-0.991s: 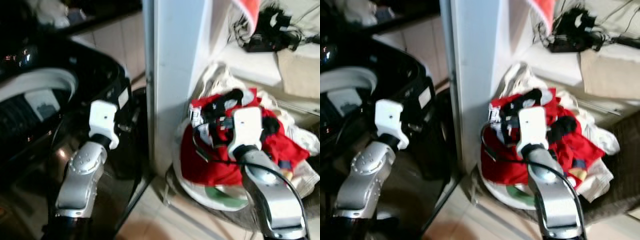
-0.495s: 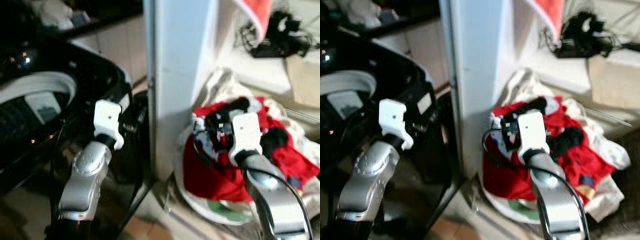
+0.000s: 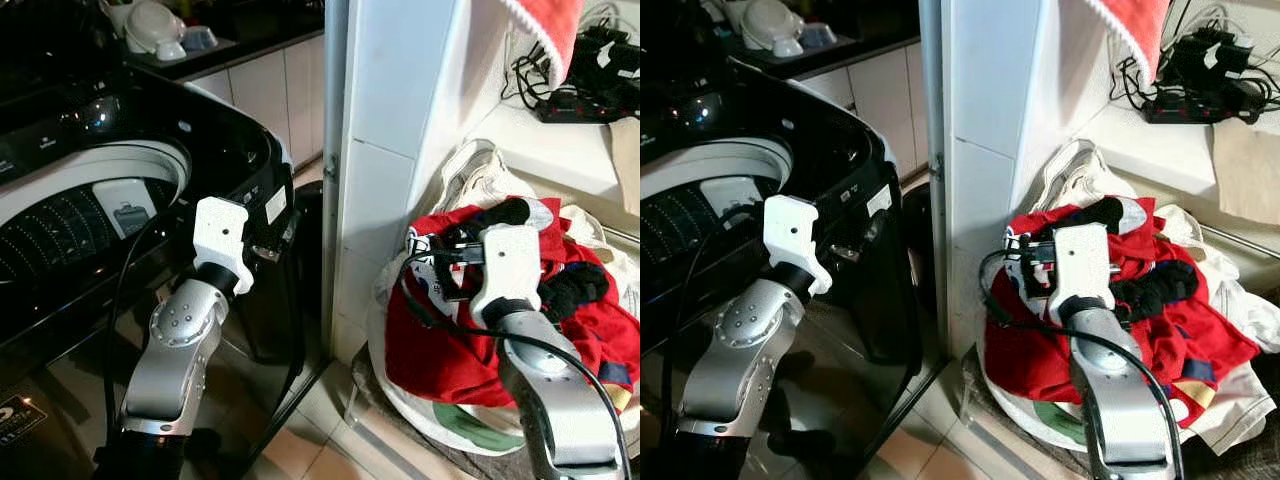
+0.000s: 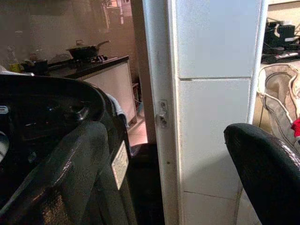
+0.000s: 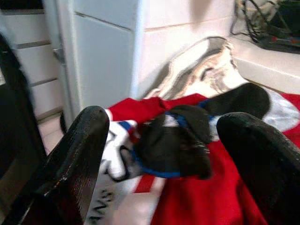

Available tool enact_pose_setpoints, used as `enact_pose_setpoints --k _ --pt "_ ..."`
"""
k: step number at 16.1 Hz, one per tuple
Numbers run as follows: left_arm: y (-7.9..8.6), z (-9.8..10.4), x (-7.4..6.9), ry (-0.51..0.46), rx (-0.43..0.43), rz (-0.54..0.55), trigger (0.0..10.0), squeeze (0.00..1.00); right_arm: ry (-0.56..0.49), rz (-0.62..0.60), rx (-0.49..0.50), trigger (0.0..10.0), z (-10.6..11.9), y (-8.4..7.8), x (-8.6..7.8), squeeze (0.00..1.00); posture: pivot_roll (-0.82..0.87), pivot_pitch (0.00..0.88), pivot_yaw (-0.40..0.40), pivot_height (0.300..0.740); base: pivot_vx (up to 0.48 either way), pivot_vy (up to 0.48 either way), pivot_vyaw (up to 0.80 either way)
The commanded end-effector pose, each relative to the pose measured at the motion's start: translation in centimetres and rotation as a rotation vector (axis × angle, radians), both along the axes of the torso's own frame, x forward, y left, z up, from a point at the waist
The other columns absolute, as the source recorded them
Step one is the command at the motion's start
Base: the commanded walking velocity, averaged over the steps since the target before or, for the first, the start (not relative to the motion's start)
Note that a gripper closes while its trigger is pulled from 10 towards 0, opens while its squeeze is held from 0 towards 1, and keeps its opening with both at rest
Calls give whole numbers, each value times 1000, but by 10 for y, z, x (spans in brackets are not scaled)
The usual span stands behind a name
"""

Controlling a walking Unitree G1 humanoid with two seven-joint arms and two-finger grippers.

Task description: Clothes washing

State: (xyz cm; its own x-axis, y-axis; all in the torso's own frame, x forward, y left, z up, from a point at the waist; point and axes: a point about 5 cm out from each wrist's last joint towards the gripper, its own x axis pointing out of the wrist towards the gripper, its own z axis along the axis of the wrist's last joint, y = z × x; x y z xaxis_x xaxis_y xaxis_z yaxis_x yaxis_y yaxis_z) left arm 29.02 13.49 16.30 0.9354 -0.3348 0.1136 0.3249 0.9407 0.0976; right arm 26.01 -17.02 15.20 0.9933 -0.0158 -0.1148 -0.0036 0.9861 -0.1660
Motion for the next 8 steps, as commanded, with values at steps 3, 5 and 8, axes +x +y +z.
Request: enact_pose_setpoints --k 3,5,8 --pt "-9 -1 3 27 -31 -33 10000 0 -13 -73 -51 10000 11 -20 3 0 -82 0 43 740 0 0 0" --pt "-11 -2 2 44 -53 -43 10000 0 -6 -89 -18 10000 14 -27 5 0 -89 0 45 740 0 0 0" --pt "-21 8 -2 -50 26 -195 10000 0 96 -116 -20 10000 16 -38 8 1000 -92 0 31 740 0 0 0"
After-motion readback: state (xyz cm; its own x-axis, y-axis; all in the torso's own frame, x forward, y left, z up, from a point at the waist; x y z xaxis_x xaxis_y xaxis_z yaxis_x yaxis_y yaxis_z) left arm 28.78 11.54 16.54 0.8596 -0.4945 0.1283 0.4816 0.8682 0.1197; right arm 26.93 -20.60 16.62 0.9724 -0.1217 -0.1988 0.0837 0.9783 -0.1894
